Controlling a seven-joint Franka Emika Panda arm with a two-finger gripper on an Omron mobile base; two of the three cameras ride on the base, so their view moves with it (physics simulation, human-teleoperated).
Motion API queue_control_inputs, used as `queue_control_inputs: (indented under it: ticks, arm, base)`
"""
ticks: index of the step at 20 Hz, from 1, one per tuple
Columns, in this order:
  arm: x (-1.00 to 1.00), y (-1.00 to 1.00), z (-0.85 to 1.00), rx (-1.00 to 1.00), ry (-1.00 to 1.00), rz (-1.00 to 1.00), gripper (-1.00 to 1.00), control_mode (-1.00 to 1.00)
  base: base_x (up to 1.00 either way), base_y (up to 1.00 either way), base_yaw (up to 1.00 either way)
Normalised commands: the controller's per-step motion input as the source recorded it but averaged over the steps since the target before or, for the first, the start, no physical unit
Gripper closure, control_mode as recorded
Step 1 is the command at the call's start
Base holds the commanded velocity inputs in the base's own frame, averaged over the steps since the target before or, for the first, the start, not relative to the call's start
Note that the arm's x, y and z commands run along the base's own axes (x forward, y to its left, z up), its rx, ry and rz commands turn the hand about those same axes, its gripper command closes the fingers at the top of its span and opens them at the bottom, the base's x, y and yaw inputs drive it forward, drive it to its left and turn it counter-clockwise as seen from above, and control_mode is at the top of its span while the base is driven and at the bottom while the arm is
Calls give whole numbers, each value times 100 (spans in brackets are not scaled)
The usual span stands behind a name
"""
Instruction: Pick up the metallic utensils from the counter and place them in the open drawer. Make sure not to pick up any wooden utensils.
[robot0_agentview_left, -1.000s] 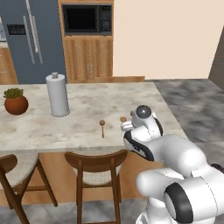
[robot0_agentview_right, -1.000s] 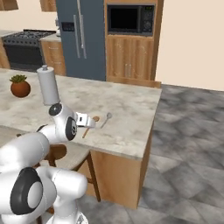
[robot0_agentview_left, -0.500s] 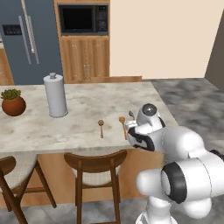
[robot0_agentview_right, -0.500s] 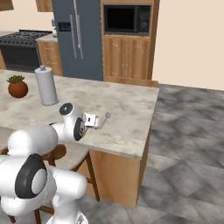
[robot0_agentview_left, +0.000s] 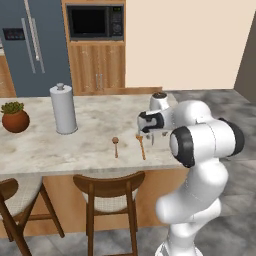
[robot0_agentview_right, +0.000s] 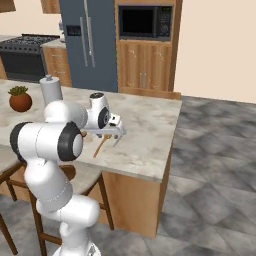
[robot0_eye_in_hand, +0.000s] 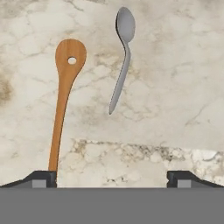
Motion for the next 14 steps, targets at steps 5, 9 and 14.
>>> queue_control_inputs:
  ticks: [5, 9, 14]
  arm:
    - [0, 0, 0, 0, 0, 0, -100, -100]
    - [14, -2, 0, 3, 0, 0, -100, -100]
    - [71, -13, -1, 5, 3, -1, -100, -100]
  base:
    - [0, 0, 0]
    - [0, 0, 0]
    - [0, 0, 0]
